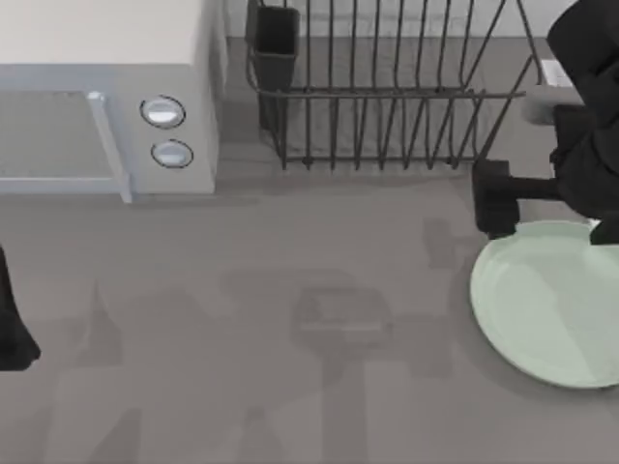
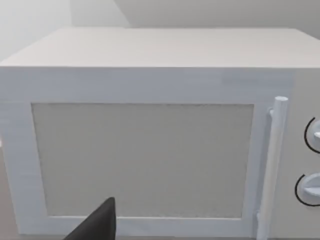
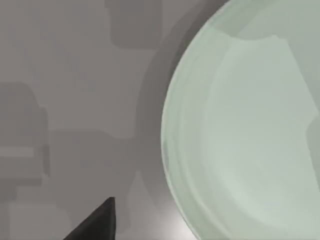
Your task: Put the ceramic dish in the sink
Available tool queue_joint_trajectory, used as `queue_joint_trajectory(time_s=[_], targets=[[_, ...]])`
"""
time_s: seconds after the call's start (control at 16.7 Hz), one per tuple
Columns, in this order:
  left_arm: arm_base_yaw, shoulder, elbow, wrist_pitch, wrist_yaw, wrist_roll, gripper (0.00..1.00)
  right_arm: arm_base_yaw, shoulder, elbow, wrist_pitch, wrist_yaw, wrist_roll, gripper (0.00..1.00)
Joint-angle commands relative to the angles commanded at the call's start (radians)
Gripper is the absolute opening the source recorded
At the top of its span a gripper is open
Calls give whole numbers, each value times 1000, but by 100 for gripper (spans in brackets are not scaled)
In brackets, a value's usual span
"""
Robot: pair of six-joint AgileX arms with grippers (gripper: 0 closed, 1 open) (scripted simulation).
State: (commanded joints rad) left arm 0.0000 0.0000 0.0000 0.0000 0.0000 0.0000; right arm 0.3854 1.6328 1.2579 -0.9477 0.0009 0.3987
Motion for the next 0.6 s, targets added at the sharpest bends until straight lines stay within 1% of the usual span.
queue_joint_trajectory(time_s=[0.18,0.3,0.6], targets=[[0,0,0,0,0,0,100,43,193,141,-106,0,44,100],[0,0,0,0,0,0,100,61,269,199,-150,0,63,100],[0,0,0,0,0,0,100,69,303,225,-170,0,72,100]])
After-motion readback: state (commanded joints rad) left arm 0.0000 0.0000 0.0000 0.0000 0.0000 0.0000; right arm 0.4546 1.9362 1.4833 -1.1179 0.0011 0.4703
